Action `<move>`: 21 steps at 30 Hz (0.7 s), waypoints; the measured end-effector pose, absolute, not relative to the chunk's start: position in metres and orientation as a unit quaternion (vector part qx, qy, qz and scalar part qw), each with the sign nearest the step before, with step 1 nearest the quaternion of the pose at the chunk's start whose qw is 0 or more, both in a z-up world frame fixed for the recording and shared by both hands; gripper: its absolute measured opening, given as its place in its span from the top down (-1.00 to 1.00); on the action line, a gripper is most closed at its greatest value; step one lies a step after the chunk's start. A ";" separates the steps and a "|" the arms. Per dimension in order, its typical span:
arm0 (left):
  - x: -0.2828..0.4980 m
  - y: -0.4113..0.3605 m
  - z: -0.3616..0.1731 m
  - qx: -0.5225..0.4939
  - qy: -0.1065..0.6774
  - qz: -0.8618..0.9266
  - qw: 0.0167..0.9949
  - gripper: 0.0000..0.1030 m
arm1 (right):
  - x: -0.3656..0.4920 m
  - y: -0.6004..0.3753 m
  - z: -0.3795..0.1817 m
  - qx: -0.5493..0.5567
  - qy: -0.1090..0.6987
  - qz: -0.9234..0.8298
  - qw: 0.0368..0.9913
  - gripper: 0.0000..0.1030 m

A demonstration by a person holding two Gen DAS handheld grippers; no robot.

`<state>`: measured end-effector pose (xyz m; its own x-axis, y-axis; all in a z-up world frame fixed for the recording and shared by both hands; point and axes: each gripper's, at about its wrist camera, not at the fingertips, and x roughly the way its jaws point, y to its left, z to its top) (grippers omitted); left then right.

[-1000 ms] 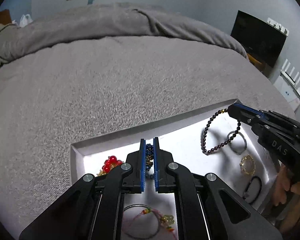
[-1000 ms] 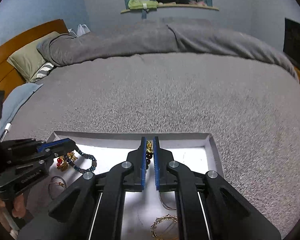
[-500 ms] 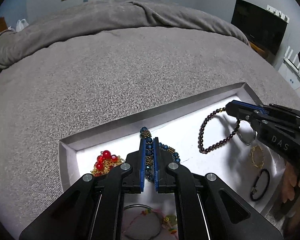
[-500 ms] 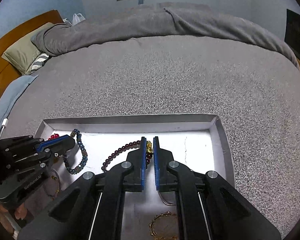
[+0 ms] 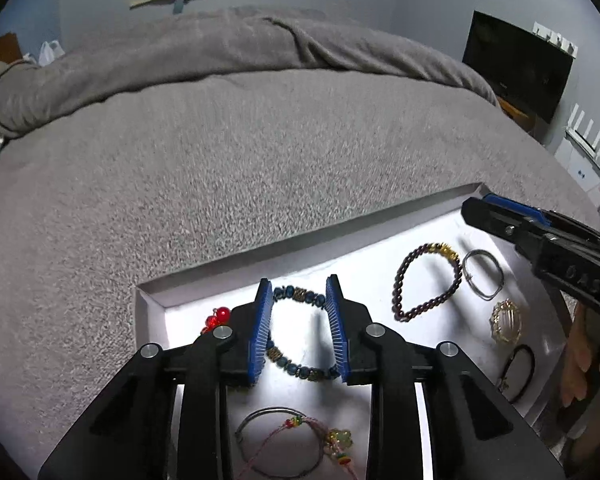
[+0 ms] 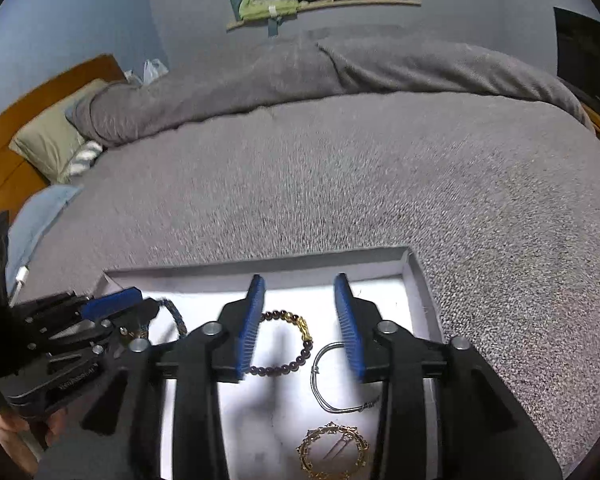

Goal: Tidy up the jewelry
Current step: 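Carry both bead bracelets into the tray and open both tools, then withdraw both tools from the tray toward the large black-bead bracelet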

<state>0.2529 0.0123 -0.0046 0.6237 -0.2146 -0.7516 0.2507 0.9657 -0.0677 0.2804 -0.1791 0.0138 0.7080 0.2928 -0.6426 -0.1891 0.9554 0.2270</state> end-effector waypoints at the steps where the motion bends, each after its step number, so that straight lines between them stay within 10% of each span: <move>1: 0.251 0.012 -0.002 0.026 0.405 -0.128 0.905 0.37 | 0.277 -0.182 0.017 0.077 0.348 0.127 0.926 -0.05; 11: 0.221 0.022 0.026 0.019 0.332 -0.085 0.939 -0.22 | 0.253 -0.217 0.043 0.139 0.278 0.112 0.944 -0.78; 13: 0.214 0.026 0.033 0.013 0.319 -0.074 0.945 -0.61 | 0.247 -0.220 0.049 0.145 0.268 0.109 0.946 -0.89; 21: 0.162 0.050 0.049 -0.047 0.268 -0.004 0.962 -0.89 | 0.209 -0.220 0.071 0.149 0.246 0.114 0.951 -0.91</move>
